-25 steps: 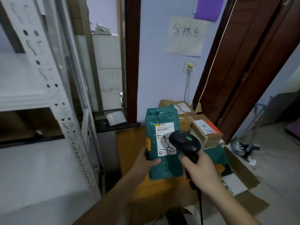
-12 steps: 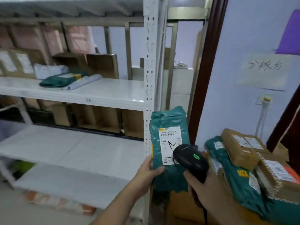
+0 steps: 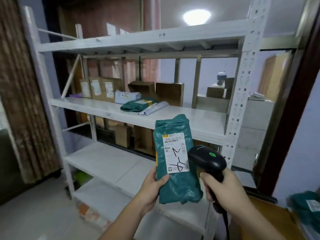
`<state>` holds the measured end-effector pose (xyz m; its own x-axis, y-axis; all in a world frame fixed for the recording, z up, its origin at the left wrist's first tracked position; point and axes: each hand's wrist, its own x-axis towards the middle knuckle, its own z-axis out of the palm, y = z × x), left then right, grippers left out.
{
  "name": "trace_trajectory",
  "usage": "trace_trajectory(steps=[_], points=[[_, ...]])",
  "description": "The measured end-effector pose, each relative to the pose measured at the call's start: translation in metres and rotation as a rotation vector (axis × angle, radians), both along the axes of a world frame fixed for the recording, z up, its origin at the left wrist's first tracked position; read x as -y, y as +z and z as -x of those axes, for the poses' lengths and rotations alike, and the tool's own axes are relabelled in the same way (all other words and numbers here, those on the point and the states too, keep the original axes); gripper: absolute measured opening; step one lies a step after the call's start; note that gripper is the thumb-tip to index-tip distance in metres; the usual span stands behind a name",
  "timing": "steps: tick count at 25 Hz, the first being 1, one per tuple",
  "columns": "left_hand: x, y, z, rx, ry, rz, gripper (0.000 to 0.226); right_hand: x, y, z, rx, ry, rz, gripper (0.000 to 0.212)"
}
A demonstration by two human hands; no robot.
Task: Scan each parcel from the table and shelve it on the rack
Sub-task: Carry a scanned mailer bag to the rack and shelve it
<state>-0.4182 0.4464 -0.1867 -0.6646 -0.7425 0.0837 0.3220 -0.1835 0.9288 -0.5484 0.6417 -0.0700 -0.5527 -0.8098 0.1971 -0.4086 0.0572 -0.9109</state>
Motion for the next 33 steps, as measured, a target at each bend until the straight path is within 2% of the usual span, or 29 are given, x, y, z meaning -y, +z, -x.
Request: trace_trajectory(steps=[6, 11, 15, 20, 25, 30, 31, 33], points=[[0.089, 0.025, -0.053, -0.019, 0.08, 0.028, 0.057, 0.089, 0.024, -0.053, -0.065, 0.081, 0.073, 0.007], [0.152, 0.047, -0.055, 0.009, 0.149, 0.074, 0.048, 0.15, 0.04, -0.058, -0.115, 0.065, 0.105, 0.01], [0.187, 0.075, -0.028, 0.036, 0.198, 0.151, 0.041, 0.192, 0.056, -0.04, -0.114, 0.047, 0.139, 0.015], [0.239, 0.132, 0.036, -0.05, 0.24, 0.263, 0.043, 0.245, 0.077, 0.002, -0.101, 0.011, 0.225, 0.013], [0.303, 0.181, 0.098, -0.117, 0.249, 0.261, 0.038, 0.281, 0.094, 0.035, -0.079, -0.049, 0.237, 0.011], [0.366, 0.199, 0.16, 0.044, 0.294, 0.239, 0.027, 0.3, 0.095, 0.051, -0.073, -0.117, 0.207, 0.011], [0.375, 0.198, 0.169, 0.107, 0.295, 0.243, 0.033, 0.302, 0.094, 0.052, -0.075, -0.137, 0.203, 0.012], [0.384, 0.193, 0.181, 0.247, 0.264, 0.319, 0.059, 0.305, 0.092, 0.051, -0.075, -0.179, 0.199, 0.013]])
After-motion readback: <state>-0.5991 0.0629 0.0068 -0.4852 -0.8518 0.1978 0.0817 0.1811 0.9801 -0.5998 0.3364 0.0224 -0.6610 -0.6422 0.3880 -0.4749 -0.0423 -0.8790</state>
